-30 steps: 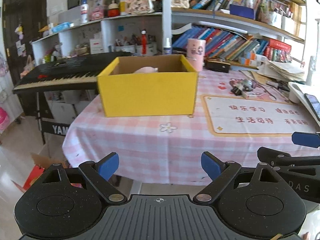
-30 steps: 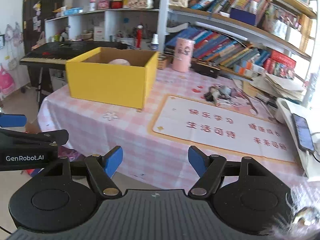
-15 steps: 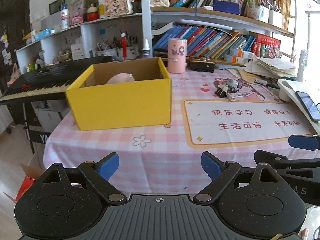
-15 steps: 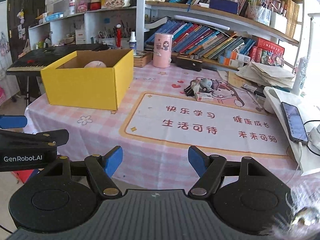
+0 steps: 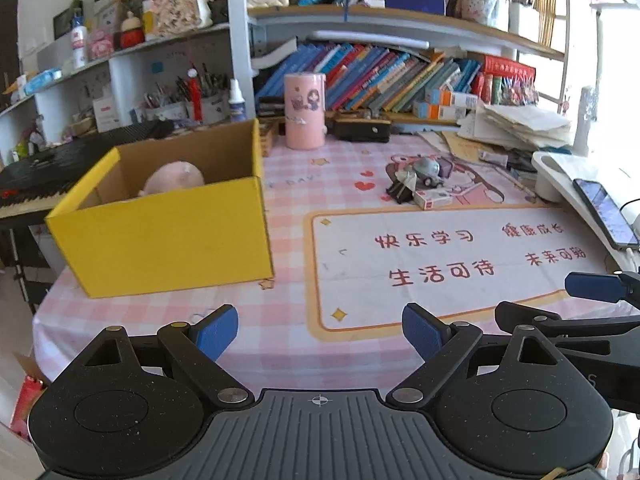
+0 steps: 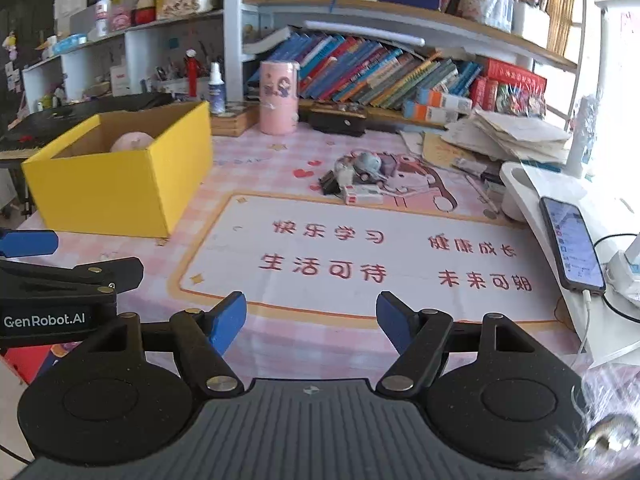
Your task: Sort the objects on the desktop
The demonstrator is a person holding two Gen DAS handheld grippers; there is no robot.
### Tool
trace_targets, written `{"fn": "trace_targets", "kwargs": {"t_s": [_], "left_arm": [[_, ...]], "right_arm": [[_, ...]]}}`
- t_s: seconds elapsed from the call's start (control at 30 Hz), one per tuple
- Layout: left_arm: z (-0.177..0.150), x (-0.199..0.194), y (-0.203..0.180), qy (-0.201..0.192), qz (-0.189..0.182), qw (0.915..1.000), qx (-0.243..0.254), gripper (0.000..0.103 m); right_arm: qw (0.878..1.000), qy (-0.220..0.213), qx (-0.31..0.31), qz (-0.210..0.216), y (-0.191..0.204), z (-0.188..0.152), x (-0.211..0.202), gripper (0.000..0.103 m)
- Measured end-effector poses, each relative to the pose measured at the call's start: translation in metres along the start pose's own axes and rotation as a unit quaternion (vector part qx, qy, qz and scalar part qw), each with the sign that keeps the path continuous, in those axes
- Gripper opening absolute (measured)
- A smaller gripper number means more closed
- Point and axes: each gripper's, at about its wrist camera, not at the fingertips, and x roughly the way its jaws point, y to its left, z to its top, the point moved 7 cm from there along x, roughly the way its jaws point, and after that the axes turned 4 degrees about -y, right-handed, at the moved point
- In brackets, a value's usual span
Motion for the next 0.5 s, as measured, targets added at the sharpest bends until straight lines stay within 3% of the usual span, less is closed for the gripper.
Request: {"fn": "trace_targets", "kwargs": {"t_s": [0.23,0.5], "left_arm": [[0.011,0.037,-0.023,0.025,-0.003,0.9997,-0.006,0.091],[0.043,0.077,-0.065,0.027,0.001,0.9996,-0.004,0.091]], "right_arm": [[1.0,0.021,-0.002,-0.001,-0.027,0.004,0.031,0.071],[1.0,0.024,0.011,-0.01,-0.08,0.026,0.069,0.069]]}}
